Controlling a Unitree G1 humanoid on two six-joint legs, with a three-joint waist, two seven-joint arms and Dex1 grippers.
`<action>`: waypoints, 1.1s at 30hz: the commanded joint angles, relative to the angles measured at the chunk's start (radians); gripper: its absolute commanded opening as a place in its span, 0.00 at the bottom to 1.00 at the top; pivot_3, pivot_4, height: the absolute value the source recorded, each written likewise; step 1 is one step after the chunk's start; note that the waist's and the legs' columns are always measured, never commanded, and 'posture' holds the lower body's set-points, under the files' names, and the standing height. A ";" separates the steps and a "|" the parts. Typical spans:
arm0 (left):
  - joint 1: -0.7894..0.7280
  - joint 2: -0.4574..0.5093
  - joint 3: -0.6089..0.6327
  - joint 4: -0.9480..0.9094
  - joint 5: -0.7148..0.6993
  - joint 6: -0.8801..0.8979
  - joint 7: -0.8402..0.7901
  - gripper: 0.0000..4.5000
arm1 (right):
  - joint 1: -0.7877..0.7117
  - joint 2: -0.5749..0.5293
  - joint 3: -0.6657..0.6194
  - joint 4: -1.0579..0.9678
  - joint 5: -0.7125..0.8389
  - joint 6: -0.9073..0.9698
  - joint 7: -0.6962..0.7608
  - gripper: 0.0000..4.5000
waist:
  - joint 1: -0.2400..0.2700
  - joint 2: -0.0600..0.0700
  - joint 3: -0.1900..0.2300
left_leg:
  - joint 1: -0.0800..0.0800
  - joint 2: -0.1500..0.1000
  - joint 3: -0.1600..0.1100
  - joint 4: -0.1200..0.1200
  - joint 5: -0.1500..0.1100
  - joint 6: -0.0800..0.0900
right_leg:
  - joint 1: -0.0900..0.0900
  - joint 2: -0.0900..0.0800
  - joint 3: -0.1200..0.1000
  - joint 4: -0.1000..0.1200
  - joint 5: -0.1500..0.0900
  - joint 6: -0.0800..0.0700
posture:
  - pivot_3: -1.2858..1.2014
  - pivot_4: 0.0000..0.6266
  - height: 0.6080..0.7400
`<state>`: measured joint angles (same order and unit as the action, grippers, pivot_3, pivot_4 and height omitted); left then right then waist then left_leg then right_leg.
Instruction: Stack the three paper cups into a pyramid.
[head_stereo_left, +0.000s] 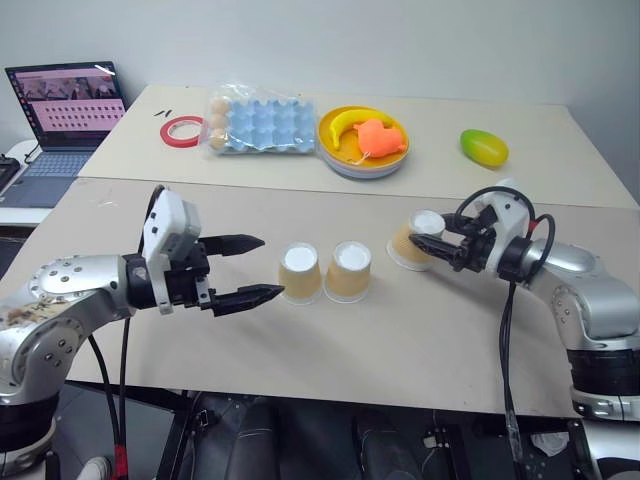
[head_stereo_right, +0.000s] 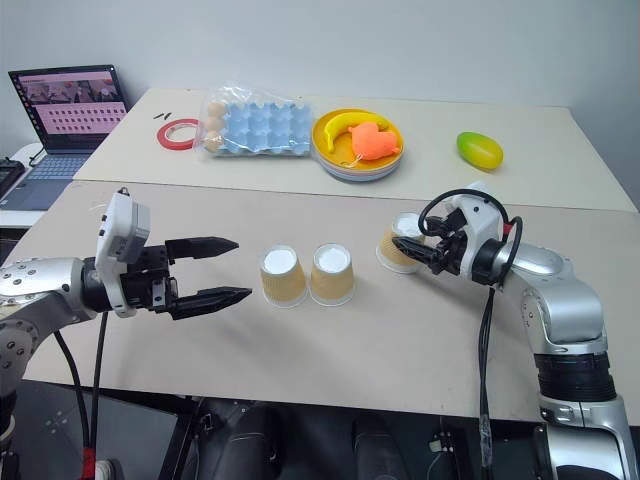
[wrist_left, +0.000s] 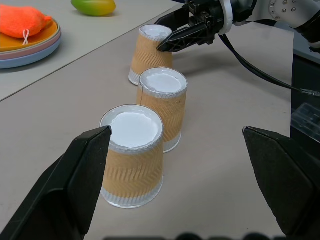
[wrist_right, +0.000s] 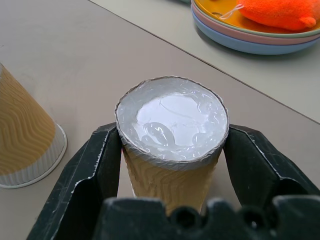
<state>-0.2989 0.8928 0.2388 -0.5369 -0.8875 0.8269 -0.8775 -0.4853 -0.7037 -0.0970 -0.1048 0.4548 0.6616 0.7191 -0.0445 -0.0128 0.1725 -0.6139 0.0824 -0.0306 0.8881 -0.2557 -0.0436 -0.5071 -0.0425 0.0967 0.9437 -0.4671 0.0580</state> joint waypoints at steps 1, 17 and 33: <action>-0.001 0.004 0.009 -0.031 -0.003 -0.024 -0.003 1.00 | -0.020 0.003 -0.026 -0.020 0.010 -0.004 0.000 0.62 | 0.000 0.000 0.000 | 0.000 0.000 0.000 0.000 0.000 0.000 | 0.000 0.000 0.000 0.000 0.000 0.000 | 0.52 0.24 0.28; -0.027 -0.003 -0.041 0.001 0.021 -0.044 -0.023 1.00 | -0.569 -0.014 0.079 0.041 0.179 0.163 0.315 0.62 | -0.008 0.007 0.004 | -0.001 0.001 0.000 -0.001 0.000 0.000 | -0.003 0.000 -0.001 0.003 -0.001 -0.003 | 0.52 0.24 0.28; -0.003 -0.005 -0.023 -0.024 0.010 -0.035 -0.007 1.00 | -0.583 0.051 0.284 0.011 0.138 0.136 0.478 0.62 | -0.003 0.007 0.004 | -0.001 0.001 0.000 0.000 0.001 0.000 | -0.003 0.000 -0.001 0.004 -0.001 -0.003 | 0.52 0.24 0.28</action>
<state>-0.3022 0.8827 0.1805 -0.5333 -0.8661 0.8072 -0.8861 -1.0648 -0.6553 0.1908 -0.0987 0.6123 0.8377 1.1907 -0.0473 -0.0059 0.1766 -0.6146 0.0831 -0.0307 0.8882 -0.2550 -0.0433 -0.5103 -0.0422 0.0956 0.9479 -0.4683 0.0551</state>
